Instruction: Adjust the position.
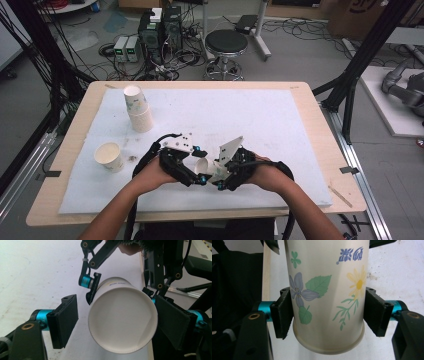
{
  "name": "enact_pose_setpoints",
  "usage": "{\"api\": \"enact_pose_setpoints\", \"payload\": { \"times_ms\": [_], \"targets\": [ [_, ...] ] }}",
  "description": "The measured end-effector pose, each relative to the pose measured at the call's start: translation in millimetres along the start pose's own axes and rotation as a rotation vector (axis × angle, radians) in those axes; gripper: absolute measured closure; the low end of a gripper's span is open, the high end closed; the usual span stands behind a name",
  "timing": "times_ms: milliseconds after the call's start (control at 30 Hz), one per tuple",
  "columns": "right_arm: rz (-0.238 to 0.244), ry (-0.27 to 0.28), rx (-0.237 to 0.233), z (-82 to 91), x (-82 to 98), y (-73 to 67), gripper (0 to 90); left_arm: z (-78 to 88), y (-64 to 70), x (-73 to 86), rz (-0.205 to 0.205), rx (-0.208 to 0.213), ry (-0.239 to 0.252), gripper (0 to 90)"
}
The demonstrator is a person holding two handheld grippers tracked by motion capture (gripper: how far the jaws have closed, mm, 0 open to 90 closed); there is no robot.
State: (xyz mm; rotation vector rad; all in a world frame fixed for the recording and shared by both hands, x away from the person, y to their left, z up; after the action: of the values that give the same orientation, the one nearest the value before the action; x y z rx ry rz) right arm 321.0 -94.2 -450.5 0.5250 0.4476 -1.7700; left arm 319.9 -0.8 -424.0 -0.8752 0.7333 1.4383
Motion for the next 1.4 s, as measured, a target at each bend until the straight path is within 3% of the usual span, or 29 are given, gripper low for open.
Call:
{"api": "enact_pose_setpoints", "payload": {
  "times_ms": [200, 300, 533, 600, 833, 967, 1067, 1167, 1400],
  "targets": [
    [-0.004, -0.021, -0.003, -1.0, 2.9, -1.3, 31.9, -4.8, 2.4, 0.8, -0.011, 0.016, -0.013, 26.3],
    [0.0, -0.028, -0.003, -2.0, 3.9, -1.9, 31.9, -6.2, 3.8, 1.9, -0.023, 0.03, -0.022, 34.2],
    [-0.003, -0.045, -0.017, -3.6, 8.5, -3.3, 28.0, -9.1, 5.7, 3.7, -0.035, 0.041, -0.033, 36.2],
    [-0.017, -0.006, -0.013, -2.3, 7.8, -2.0, 20.3, -8.6, 5.4, 3.8, -0.028, 0.037, -0.021, 36.6],
    [-0.086, 0.164, -0.026, 14.5, 9.0, 0.5, 19.8, -6.6, 8.0, 9.0, 0.011, 0.045, 0.048, 36.9],
    [-0.127, 0.257, -0.031, 27.1, 8.7, 1.9, 19.8, -3.7, 6.2, 10.9, 0.03, 0.024, 0.077, 36.8],
    [-0.187, 0.349, -0.062, 36.3, 7.1, 1.9, 19.8, -1.1, 3.2, 12.4, 0.043, -0.008, 0.096, 36.8],
    [-0.231, 0.407, -0.043, 41.5, 9.5, 5.3, 19.8, 3.1, -0.9, 12.9, 0.055, -0.06, 0.141, 36.5],
    [-0.261, 0.492, 0.01, 42.0, 21.1, 9.7, 19.8, 12.8, -6.4, 18.9, 0.08, -0.133, 0.204, 36.5]
  ]
}}
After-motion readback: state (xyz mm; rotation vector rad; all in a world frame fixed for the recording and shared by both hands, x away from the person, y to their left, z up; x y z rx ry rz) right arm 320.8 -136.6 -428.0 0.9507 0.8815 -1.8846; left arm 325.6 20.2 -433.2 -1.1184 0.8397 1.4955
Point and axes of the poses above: each handheld gripper's, and its own axes: z roughly backward along the jaws, x roughly out of its underside, y roughly to its right, the point moved 9 cm from there along -z, roughly forward along the jaws, and after that the axes turned 13 degrees about -z, right-handed, at the moved point
